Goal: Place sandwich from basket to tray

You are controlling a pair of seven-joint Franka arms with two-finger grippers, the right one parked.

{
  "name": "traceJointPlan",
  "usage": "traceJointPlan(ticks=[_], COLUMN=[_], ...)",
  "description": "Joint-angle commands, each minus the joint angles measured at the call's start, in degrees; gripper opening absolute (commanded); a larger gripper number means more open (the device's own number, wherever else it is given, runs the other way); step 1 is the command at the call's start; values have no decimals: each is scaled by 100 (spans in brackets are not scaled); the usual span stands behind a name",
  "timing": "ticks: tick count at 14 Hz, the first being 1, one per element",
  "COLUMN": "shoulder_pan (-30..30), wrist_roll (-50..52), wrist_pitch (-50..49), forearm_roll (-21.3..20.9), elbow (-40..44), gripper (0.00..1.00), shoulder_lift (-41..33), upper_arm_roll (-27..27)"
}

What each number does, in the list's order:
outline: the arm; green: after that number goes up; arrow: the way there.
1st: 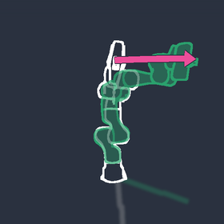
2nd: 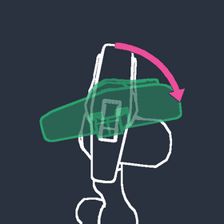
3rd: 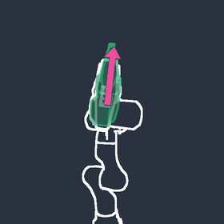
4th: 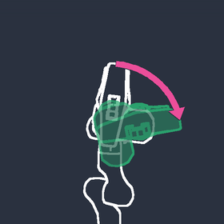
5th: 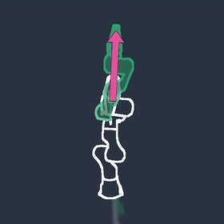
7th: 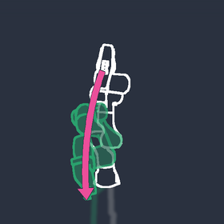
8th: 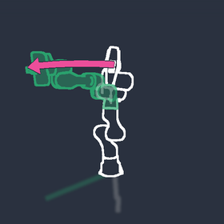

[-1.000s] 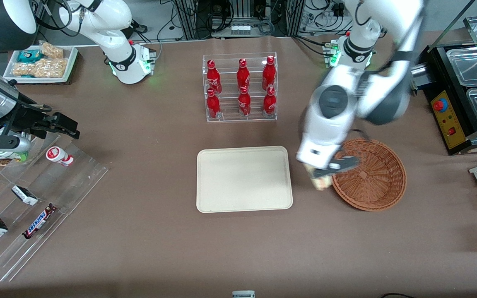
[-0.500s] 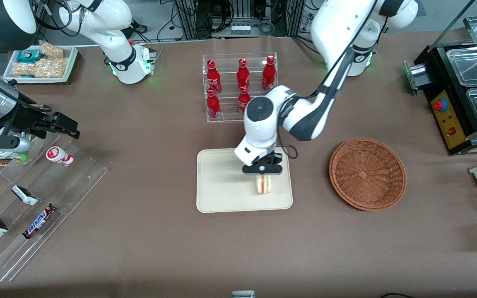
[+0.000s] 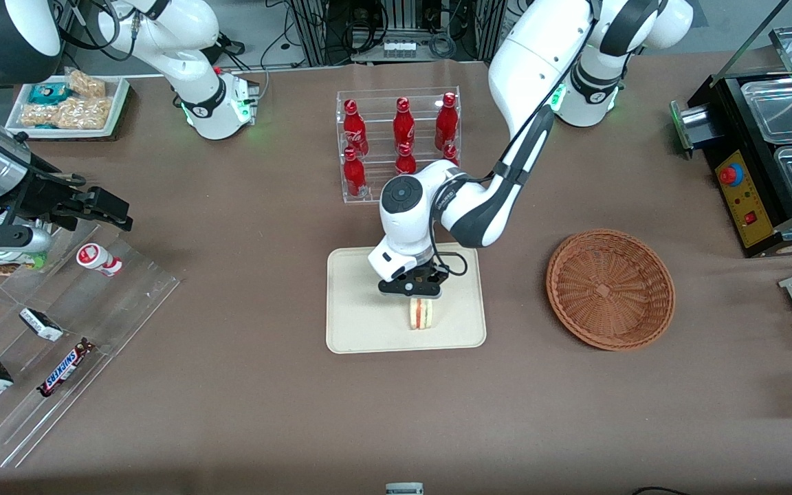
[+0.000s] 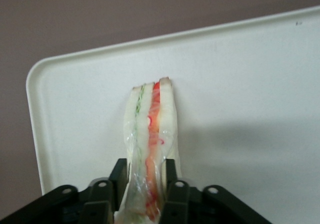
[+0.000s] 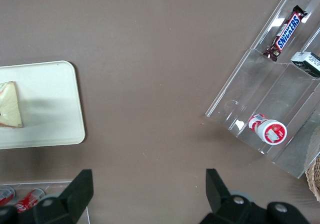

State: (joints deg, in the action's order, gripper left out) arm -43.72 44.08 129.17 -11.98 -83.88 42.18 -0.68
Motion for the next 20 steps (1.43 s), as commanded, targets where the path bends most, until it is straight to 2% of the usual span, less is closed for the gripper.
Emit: traceJointPlan(ticks=[1, 3, 5, 10, 15, 18, 20], shoulder_pan=[213, 599, 968, 2251, 3474, 3984, 4073], wrist_roll=[-31, -22, -84, -154, -2137, -3087, -3335], wrist_pitch=[-94, -268, -1013, -2763, -2968, -3204, -3284], forearm_roll=[-24, 116, 494, 583, 644, 1082, 1119], elbow=[56, 39, 39, -127, -1637, -1790, -1781], gripper=[100, 100, 100, 100, 100, 100, 100], shoulder_lift=[-427, -919, -1507, -2801, -4312, -4560, -4613], upper_arm_roll=[-37, -11, -29, -20, -29, -37, -37])
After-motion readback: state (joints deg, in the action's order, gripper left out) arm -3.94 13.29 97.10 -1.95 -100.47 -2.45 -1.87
